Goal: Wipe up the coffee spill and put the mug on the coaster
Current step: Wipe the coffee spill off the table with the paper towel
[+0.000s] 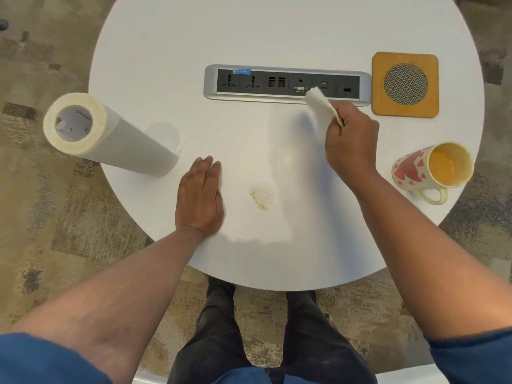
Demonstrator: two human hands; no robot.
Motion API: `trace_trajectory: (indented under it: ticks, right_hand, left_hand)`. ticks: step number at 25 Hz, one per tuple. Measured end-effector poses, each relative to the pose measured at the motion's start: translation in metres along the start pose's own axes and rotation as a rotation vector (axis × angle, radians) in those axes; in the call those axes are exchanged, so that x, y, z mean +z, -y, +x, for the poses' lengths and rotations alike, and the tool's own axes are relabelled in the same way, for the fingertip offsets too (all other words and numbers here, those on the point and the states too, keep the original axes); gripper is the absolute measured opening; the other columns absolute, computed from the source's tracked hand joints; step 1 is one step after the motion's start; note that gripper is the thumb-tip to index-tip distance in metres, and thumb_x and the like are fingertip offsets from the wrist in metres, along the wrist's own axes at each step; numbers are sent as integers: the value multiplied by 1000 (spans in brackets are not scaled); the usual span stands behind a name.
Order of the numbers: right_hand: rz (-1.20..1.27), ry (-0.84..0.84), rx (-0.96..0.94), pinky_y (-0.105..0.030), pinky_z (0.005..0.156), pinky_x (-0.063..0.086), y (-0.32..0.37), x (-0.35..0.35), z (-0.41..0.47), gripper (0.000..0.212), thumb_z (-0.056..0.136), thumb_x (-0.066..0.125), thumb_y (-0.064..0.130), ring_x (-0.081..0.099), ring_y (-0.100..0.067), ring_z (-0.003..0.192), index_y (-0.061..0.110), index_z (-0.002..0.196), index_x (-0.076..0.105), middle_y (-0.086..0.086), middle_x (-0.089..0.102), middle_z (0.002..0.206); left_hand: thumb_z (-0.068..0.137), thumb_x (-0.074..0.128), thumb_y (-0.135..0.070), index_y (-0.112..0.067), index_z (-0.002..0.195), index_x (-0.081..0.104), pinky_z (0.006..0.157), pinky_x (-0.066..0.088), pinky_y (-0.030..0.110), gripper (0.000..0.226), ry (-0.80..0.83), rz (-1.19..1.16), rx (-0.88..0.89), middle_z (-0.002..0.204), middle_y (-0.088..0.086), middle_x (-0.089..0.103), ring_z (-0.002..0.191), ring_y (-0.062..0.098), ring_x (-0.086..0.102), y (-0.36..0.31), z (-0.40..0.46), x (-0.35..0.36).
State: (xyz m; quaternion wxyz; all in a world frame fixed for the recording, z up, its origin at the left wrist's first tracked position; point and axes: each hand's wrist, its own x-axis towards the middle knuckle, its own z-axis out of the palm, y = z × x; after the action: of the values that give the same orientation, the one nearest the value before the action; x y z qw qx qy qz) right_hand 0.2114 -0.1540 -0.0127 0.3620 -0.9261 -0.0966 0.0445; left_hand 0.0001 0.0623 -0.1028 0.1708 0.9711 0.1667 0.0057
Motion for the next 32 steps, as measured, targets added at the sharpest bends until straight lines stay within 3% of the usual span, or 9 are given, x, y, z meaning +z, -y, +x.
trace_trajectory:
  ticks: [3,7,10,12,18,23,28,32]
  right_hand:
    - [-243,-3,-196,-38,86,48,-11,18,5,37,91,39,-4,59,-36,121,5,118,63,-13,61,138]
    - [-376,278,-116,-42,86,44,-14,50,-14,48,89,35,-8,49,-38,128,12,131,42,-19,48,144]
    - [-492,414,-114,-43,115,29,-14,63,-23,63,90,33,-5,23,-34,150,4,152,28,-17,25,163]
    - [-501,473,-161,-42,122,18,-7,71,-25,64,92,31,-2,15,-35,153,2,156,24,-17,18,165]
    - [-428,721,-583,-43,122,22,6,98,-65,65,88,24,9,23,-32,151,6,151,39,-14,30,161]
    - [-373,758,-753,-42,116,30,-18,81,-109,57,89,34,2,38,-30,145,9,143,53,-10,46,153]
    - [-389,769,-788,-41,117,33,-57,44,-133,53,95,29,13,39,-23,145,13,141,56,-2,49,151]
    - [-290,586,-669,-42,110,44,-82,10,-124,50,90,37,8,51,-28,135,8,132,64,-8,58,142]
  left_hand:
    - [90,42,-8,-1,144,46,116,31,52,55,-1,5,4,153,21,44,145,42,34,0,0,0]
    - [90,43,-7,-2,145,46,115,32,53,55,-3,1,2,153,21,44,145,42,34,1,0,1]
    - [90,45,-7,-2,144,46,115,32,52,55,-8,-1,6,153,21,44,145,42,34,1,0,1]
    - [90,44,-8,-2,144,46,115,31,51,55,-10,1,7,153,20,44,145,42,34,0,0,1]
    - [91,46,-7,-2,146,45,117,30,51,55,-16,0,8,155,20,43,147,40,33,1,-1,2]
    - [90,49,-5,-3,148,44,118,29,51,58,-12,-11,17,156,20,41,147,40,32,2,-2,3]
    - [90,50,-5,-3,148,43,118,29,53,58,3,-12,8,156,20,41,148,41,31,2,-2,3]
    - [91,46,-7,-4,148,42,120,26,51,57,10,-13,-4,157,19,40,148,40,30,2,-3,3]
